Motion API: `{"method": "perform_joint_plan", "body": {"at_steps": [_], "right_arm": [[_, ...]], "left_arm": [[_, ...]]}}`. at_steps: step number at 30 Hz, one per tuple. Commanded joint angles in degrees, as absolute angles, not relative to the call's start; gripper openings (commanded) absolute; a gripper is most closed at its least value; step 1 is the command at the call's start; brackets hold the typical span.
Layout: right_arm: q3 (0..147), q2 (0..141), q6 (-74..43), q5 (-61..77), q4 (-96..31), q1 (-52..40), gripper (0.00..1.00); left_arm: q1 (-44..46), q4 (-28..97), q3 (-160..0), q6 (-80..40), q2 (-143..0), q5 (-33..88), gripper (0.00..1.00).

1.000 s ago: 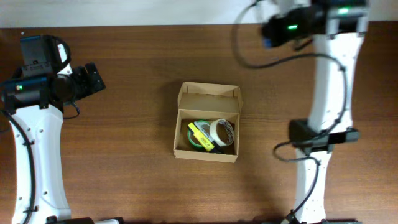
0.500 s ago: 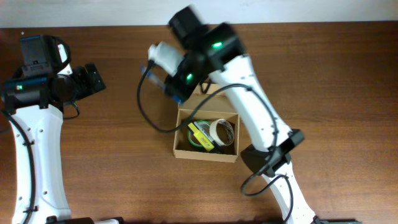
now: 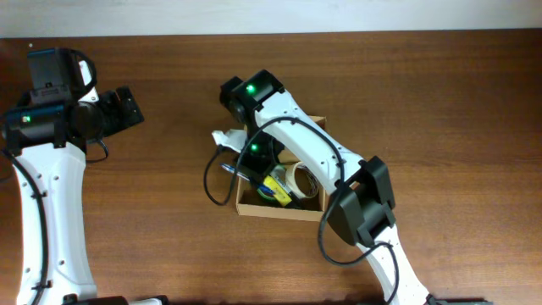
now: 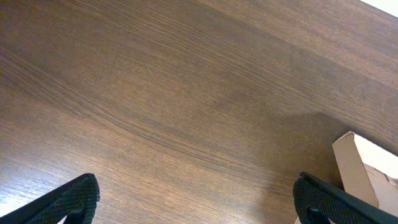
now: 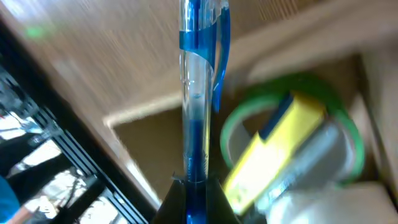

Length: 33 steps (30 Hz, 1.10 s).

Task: Pack container
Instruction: 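Carry blue pen with right gripper and lower it into box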

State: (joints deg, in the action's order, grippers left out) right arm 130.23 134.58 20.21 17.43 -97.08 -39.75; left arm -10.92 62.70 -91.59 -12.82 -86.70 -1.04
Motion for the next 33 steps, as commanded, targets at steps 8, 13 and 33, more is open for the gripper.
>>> {"method": "perform_joint_plan", "body": {"at_steps": [8,13,33], "right_arm": [[125.5,119.7,22.3,13.3,-97.4,-38.3,0.04],[118.8,117.4,23.6,13.3,-97.4,-37.8,0.04],[103.7,116.6,29.7,14.8,-94.9,-32.3,0.04]], "left_arm": [[-11.1,62.6,-91.6,-11.9,-86.9,-1.2,0.99],[-11.1,62.6,-91.6,-11.9,-86.9,-1.2,0.99],[-11.1,62.7,-91.6,-11.9,-86.9,-1.2,0.99]]}}
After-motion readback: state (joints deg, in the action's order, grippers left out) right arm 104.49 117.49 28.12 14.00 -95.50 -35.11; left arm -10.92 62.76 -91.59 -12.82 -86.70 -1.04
